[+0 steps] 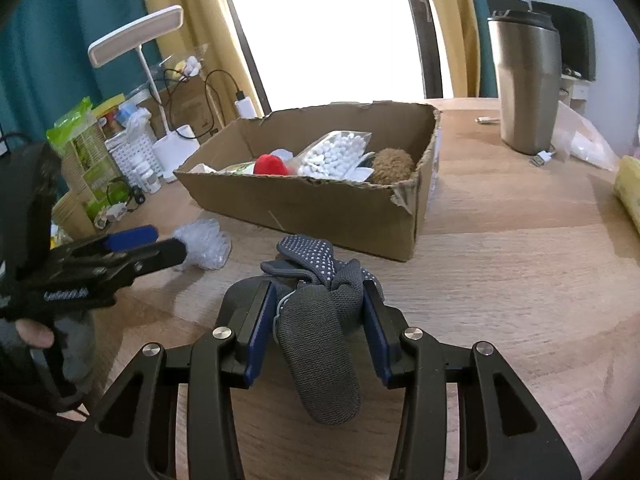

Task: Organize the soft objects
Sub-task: 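Grasp the bubble-wrap bundles with the left tool while the right tool holds the gloves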

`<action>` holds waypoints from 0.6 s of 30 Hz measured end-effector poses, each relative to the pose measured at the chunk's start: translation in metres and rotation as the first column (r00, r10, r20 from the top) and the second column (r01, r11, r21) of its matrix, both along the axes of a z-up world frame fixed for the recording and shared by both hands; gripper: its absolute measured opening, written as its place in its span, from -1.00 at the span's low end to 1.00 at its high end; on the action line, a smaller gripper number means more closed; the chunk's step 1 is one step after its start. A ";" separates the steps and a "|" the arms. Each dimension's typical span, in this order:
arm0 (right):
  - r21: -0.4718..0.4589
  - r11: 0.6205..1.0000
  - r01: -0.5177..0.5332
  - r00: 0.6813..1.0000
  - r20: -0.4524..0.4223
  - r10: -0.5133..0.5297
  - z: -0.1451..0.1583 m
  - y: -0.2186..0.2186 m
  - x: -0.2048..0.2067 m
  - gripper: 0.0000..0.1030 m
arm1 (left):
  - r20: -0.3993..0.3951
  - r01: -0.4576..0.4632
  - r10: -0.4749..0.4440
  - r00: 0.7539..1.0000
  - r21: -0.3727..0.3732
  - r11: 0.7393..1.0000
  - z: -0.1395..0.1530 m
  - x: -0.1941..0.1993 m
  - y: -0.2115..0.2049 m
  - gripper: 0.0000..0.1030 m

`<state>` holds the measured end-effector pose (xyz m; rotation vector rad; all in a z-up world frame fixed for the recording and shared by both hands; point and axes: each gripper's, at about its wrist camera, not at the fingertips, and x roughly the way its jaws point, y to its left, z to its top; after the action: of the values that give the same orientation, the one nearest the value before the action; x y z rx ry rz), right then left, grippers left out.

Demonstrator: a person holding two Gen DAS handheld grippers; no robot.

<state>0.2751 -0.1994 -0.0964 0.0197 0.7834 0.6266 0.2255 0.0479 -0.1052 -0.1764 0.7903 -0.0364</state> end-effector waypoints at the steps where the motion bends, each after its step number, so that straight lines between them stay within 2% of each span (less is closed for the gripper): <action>1: 0.002 1.000 0.000 1.000 -0.002 0.000 0.000 0.000 0.001 -0.12 | -0.005 -0.001 0.001 1.000 -0.002 1.000 -0.001 0.004 0.001 0.73; 6: 0.026 1.000 0.006 1.000 -0.025 -0.006 -0.003 -0.003 0.007 -0.12 | -0.034 -0.012 0.014 0.999 0.040 0.999 -0.005 0.019 -0.002 0.73; 11: 0.031 1.000 -0.001 1.000 -0.029 0.002 -0.004 -0.003 0.008 -0.12 | -0.063 -0.034 0.036 0.997 0.036 0.999 -0.013 0.029 0.001 0.71; 13: 0.032 0.999 -0.007 1.000 -0.029 0.008 -0.004 -0.003 0.008 -0.12 | -0.072 -0.033 0.035 0.997 0.031 0.999 -0.015 0.031 0.001 0.57; 14: 0.033 0.999 -0.009 1.000 -0.030 0.010 -0.004 -0.003 0.008 -0.12 | -0.076 -0.031 0.033 0.997 0.035 0.999 -0.016 0.032 0.000 0.42; 18: 0.033 0.999 -0.010 1.000 -0.029 0.011 -0.004 -0.003 0.008 -0.12 | -0.083 -0.029 0.033 0.996 0.051 0.998 -0.018 0.032 -0.003 0.28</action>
<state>0.2827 -0.2024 -0.1005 0.0544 0.8017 0.6503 0.2570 0.0445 -0.1236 -0.1435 0.8714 0.0205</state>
